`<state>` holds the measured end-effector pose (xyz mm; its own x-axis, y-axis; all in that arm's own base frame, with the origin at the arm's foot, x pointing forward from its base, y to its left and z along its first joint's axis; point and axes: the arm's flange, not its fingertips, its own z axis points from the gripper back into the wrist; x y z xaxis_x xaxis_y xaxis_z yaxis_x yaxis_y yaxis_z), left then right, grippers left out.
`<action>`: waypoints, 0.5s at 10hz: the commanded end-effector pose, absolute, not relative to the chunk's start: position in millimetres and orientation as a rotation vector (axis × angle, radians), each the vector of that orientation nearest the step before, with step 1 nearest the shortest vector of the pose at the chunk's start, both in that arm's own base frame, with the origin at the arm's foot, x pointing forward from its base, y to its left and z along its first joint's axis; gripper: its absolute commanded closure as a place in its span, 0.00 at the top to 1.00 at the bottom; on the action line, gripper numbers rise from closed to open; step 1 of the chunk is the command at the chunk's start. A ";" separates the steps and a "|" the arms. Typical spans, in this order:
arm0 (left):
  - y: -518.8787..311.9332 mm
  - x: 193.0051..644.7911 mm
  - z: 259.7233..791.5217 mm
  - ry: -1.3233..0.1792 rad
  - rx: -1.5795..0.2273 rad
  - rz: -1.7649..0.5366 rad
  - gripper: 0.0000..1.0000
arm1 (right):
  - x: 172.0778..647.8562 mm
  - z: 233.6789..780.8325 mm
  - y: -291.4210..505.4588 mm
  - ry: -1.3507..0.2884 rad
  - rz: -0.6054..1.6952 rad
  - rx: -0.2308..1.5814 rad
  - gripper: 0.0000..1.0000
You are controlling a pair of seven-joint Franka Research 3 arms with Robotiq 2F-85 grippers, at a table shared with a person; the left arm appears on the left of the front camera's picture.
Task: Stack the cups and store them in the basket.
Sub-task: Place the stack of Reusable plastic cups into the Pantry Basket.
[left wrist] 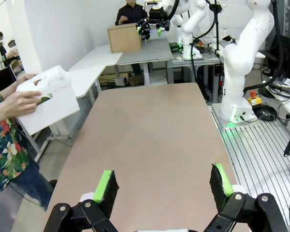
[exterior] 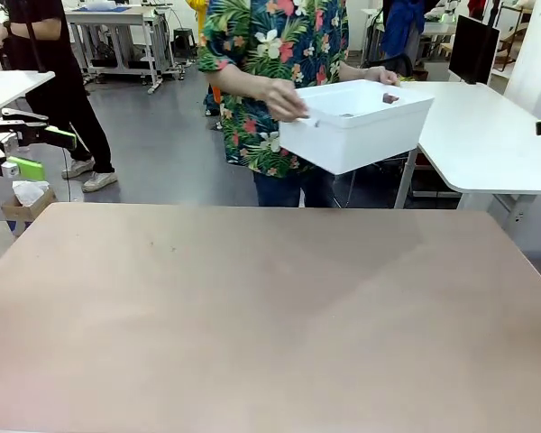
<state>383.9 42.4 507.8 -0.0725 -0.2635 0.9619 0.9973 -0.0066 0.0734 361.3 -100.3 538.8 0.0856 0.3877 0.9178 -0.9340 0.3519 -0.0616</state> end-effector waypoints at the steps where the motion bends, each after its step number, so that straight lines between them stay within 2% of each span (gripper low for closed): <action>1: 41.3 383.1 510.7 -1.064 -0.977 -1.366 1.00 | 361.2 541.4 -99.5 -1.071 1.100 0.663 1.00; 5: 41.3 383.1 510.7 -1.064 -0.977 -1.366 1.00 | 361.2 541.4 -99.5 -1.071 1.100 0.663 1.00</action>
